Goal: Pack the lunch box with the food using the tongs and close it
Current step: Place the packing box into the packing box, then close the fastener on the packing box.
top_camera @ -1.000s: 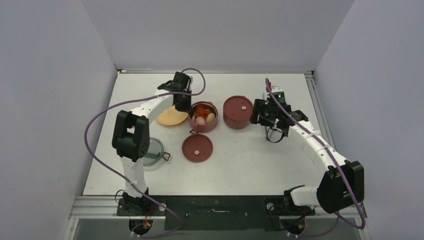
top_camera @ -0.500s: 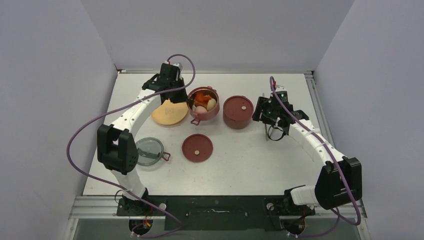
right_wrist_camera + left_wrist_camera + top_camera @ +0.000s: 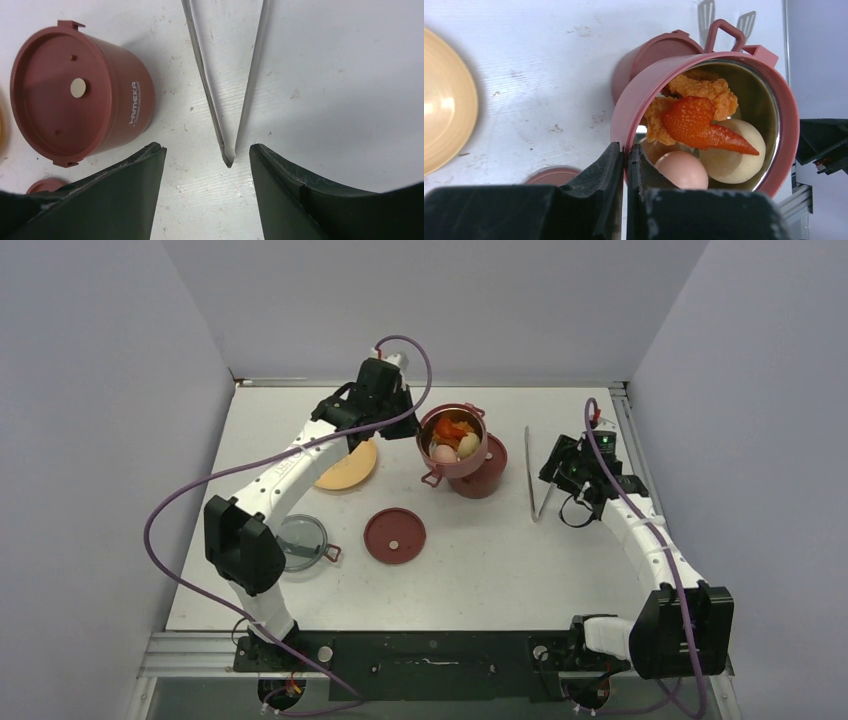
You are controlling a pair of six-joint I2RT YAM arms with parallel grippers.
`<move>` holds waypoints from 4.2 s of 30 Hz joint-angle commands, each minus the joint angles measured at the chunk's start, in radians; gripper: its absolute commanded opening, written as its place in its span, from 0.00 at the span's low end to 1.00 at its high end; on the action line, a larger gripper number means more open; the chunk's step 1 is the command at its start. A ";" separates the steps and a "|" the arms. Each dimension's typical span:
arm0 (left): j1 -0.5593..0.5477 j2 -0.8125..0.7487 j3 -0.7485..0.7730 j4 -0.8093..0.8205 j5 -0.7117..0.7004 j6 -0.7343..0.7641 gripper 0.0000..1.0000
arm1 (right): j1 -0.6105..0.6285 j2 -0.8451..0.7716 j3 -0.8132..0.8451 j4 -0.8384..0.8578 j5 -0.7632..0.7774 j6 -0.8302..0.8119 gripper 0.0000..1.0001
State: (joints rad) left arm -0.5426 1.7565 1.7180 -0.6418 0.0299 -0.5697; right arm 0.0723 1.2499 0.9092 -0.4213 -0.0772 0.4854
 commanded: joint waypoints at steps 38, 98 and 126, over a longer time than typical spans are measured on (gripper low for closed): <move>-0.145 0.257 0.226 0.163 -0.187 -0.176 0.15 | -0.106 -0.069 -0.096 0.044 -0.062 -0.019 0.64; -0.204 -0.112 -0.566 0.699 0.112 -0.067 0.62 | 0.130 0.315 0.416 -0.004 -0.165 -0.038 0.55; -0.207 0.003 -0.646 0.814 -0.018 -0.117 0.44 | 0.129 0.181 0.396 -0.066 -0.144 -0.059 0.56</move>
State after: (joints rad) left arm -0.7467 1.7512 1.0855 0.0998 0.0326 -0.6952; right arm 0.1974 1.4773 1.2812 -0.4957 -0.2417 0.4355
